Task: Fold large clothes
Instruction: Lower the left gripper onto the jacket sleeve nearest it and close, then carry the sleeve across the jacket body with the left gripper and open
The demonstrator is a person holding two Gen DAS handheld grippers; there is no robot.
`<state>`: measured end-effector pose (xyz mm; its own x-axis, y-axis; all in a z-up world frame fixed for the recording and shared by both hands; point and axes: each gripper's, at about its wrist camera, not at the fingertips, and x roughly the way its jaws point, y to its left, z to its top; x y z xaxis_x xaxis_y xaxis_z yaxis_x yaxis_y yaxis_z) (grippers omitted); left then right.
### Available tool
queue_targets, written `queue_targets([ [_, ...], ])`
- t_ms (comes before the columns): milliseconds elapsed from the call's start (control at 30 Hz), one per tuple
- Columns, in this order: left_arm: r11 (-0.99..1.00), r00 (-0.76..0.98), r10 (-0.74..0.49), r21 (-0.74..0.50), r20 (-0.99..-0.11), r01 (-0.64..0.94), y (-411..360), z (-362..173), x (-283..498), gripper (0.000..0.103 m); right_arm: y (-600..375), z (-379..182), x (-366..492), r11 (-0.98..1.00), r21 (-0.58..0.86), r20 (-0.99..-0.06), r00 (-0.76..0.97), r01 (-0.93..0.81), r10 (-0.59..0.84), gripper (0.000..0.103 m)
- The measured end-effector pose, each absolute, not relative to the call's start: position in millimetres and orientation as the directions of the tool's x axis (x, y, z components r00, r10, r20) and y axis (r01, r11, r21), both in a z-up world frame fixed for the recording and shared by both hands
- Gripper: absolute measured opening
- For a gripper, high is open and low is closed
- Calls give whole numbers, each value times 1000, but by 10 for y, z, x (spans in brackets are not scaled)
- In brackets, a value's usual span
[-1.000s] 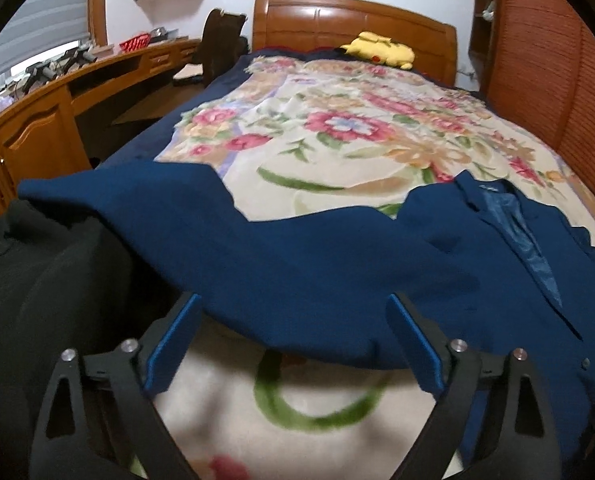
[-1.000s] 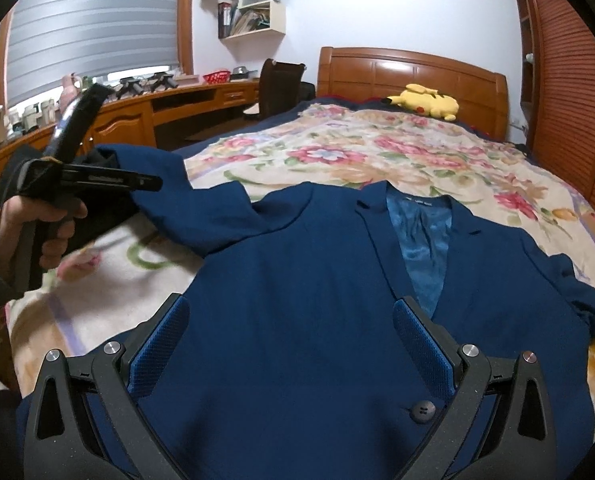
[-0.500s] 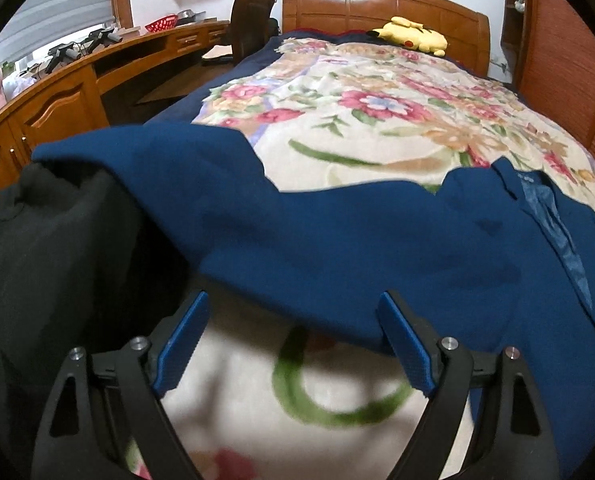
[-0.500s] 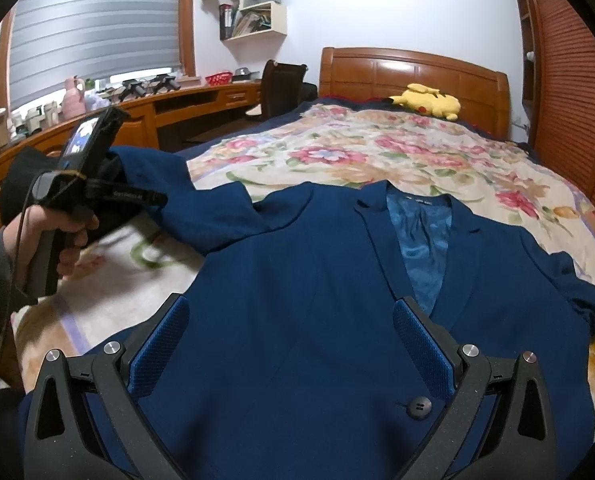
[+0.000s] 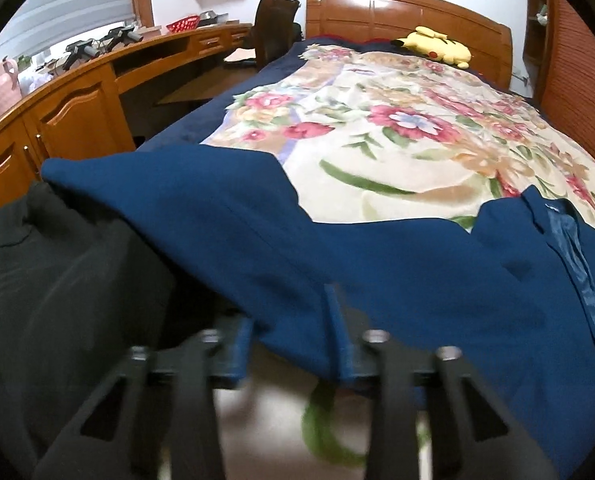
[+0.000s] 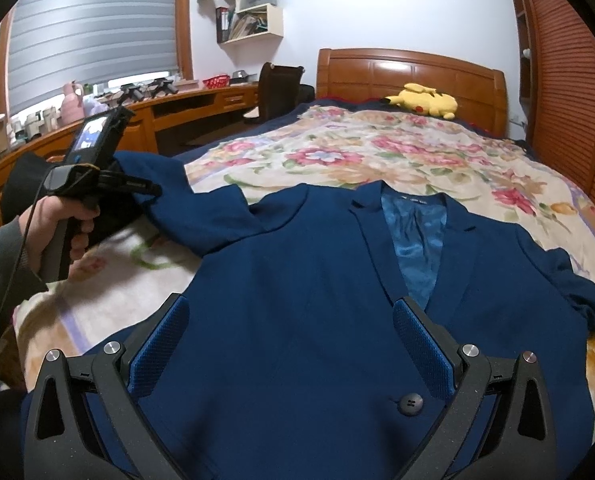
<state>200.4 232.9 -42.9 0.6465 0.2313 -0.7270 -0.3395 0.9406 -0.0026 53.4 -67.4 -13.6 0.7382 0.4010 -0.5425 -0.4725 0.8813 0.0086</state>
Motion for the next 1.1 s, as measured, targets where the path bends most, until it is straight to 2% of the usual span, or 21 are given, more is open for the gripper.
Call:
queue_targets([
  [100, 946, 683, 212, -28, -699, -322, 2292, -359, 1933, 4, -727, -114, 523, 882, 12, -536, 741, -472, 404, 103],
  [267, 973, 744, 172, -5, -645, -230, 1964, -88, 1803, 0, -868, -56, 525, 889, 24, -521, 754, -457, 401, 103],
  [567, 1000, 809, -12, 13, -588, 24, 1002, 333, 1536, 0, -1122, 5, 555, 917, 21, -503, 788, -399, 355, 103],
  [767, 987, 790, -124, 9, -600, 161, 529, 327, 1296, 0, -1234, -21, 554, 926, 13, -506, 796, -378, 332, 103],
  [933, 984, 763, -129, 11, -633, 176, 443, 138, 1093, 1, -1264, -41, 557, 929, 13, -509, 797, -370, 324, 103],
  [1100, 985, 741, -144, -20, -655, 174, 524, -1, 872, 9, -1228, -55, 566, 928, 14, -513, 794, -373, 327, 103],
])
